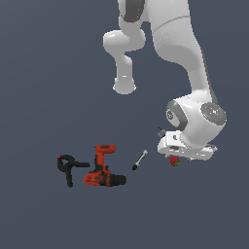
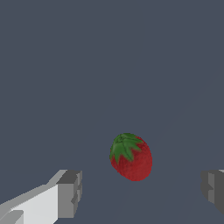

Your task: Pick up a designated object from a clutter of objects.

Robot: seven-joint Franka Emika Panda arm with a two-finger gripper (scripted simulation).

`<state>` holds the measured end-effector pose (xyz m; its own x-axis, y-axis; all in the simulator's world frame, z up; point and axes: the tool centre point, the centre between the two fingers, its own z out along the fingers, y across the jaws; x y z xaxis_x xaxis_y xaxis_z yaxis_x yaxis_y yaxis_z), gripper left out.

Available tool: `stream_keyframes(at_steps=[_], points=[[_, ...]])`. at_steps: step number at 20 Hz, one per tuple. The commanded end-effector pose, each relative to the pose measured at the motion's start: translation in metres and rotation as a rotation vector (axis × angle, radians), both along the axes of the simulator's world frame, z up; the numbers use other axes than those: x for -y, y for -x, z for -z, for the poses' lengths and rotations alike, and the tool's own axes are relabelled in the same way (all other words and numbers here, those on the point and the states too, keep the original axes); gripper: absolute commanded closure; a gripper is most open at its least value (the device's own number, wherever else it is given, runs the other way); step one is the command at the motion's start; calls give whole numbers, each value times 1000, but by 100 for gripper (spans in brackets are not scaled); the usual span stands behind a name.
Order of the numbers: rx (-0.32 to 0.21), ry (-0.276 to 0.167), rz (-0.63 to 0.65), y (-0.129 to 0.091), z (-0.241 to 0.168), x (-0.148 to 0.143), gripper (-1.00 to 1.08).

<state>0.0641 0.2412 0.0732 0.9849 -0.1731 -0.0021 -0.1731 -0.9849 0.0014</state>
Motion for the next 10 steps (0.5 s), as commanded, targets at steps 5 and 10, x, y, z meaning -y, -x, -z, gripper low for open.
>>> stream_keyframes(at_steps=[5,10], points=[[1,0,1,0,12,0,-92],[2,-1,2,1,38,0,-92]])
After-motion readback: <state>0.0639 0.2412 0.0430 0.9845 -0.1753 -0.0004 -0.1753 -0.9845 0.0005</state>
